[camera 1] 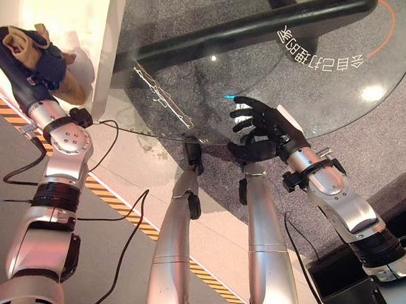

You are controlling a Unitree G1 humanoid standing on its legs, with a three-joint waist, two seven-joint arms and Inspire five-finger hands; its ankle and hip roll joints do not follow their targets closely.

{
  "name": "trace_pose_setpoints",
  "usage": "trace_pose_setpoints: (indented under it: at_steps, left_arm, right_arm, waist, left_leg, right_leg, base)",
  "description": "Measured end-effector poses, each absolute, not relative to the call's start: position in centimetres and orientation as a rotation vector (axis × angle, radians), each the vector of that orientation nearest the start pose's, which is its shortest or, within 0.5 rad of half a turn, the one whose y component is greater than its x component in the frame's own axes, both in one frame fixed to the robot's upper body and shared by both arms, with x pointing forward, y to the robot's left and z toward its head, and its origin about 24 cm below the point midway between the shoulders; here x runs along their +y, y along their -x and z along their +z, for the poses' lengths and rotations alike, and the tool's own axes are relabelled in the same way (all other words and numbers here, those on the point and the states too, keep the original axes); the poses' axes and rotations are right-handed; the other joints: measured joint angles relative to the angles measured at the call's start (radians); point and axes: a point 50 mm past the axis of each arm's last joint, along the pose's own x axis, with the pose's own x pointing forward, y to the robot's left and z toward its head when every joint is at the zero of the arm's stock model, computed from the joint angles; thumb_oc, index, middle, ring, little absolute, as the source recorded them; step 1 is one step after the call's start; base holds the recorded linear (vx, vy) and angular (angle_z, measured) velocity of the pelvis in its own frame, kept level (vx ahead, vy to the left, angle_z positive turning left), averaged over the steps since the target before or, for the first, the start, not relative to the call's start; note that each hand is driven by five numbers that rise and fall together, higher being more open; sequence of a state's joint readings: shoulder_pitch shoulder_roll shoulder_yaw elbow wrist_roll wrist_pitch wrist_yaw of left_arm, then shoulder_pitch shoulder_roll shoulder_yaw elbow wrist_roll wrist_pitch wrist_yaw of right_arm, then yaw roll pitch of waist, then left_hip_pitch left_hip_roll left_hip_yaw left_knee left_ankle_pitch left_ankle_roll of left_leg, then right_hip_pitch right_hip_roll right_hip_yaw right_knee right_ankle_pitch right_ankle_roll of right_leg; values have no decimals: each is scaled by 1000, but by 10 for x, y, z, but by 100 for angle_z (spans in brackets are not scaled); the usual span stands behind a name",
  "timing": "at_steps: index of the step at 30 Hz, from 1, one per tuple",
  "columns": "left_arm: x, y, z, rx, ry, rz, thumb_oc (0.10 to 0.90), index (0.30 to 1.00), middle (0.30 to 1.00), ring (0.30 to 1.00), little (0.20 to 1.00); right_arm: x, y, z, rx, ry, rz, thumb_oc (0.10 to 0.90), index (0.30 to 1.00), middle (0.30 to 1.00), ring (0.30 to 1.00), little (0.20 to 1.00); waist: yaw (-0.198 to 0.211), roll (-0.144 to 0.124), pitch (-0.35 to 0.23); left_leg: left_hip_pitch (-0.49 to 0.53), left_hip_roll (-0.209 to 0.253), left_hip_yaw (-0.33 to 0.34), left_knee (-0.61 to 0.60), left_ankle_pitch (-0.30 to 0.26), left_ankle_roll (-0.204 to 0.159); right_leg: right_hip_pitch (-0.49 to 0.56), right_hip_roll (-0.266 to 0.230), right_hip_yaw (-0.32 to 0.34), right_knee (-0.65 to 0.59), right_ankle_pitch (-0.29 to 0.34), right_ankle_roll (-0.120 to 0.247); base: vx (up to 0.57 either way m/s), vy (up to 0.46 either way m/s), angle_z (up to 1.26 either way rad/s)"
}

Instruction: Wipe the table with a cloth and put it in the basket.

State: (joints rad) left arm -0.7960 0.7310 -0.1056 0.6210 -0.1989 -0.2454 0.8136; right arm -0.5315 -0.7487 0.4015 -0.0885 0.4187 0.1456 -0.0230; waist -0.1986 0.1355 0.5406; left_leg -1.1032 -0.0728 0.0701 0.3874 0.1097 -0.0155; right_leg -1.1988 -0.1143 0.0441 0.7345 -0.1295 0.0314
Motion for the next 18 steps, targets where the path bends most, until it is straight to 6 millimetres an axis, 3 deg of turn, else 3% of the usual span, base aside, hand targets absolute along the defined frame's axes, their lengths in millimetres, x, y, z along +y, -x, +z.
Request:
trace_pose_setpoints:
  at_steps: [15, 17, 18]
  left_arm:
    - [291, -349, 250, -637, -448, 853, 100, 300, 300, 300, 200]
    - [289, -351, 254, -628, -460, 851, 385, 545, 545, 545, 485]
    - [289, -351, 255, -621, -471, 848, 731, 841, 841, 841, 831]
  right_arm:
    - [-156, -313, 180, -265, 408, 398, 800, 900, 900, 900, 900]
    - [-155, -313, 181, -267, 408, 399, 800, 900, 900, 900, 900]
    - [-154, -313, 181, -270, 408, 401, 800, 900, 900, 900, 900]
  waist:
    - [-14, 0, 0]
    - [-17, 0, 0]
    - [-20, 0, 0]
  left_leg:
    - [-25, -1, -3, 14, -3, 1]
    - [-31, -1, -3, 16, -2, 1]
    - [-33, -1, -3, 16, -2, 0]
  right_leg:
    - [-19, 0, -3, 4, 1, 2]
    - [-24, 0, -3, 5, 1, 2]
    - [-27, 0, -3, 6, 1, 2]
  base:
    - [5, -1, 0]
    - [33, 1, 0]
    - [32, 0, 0]
